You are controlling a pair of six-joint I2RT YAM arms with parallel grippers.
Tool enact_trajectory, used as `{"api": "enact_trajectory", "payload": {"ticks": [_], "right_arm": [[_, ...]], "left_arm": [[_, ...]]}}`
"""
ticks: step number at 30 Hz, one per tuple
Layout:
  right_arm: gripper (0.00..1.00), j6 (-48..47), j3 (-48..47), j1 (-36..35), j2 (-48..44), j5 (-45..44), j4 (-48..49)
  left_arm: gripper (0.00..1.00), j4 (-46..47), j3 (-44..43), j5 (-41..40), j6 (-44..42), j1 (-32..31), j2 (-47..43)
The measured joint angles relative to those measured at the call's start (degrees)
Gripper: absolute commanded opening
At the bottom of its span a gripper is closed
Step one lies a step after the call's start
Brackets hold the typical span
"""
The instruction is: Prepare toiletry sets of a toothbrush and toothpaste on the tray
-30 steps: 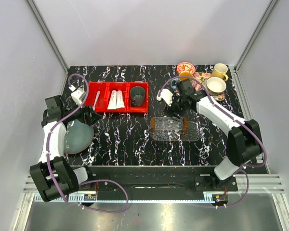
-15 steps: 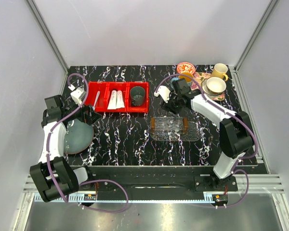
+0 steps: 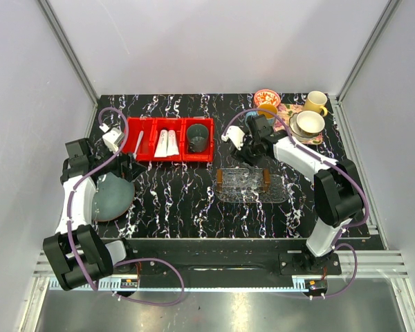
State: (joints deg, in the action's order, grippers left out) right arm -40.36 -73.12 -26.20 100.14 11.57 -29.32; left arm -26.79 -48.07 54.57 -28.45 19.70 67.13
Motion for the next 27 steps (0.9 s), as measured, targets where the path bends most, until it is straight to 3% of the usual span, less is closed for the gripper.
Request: {"api": "enact_trajectory", "payload": {"ticks": [18,27], "right_arm": [[0.65,0.2,2.0,0.0,0.0,0.8,0.6],[0.67,0.9,-1.4,-0.3,1.2,1.8,0.8]], "left_arm": [[0.99,0.0,1.0,-0.8,-0.6,0.0,0.1],[0.99,0.0,1.0,-1.3,-0.7,0.0,0.6]]}}
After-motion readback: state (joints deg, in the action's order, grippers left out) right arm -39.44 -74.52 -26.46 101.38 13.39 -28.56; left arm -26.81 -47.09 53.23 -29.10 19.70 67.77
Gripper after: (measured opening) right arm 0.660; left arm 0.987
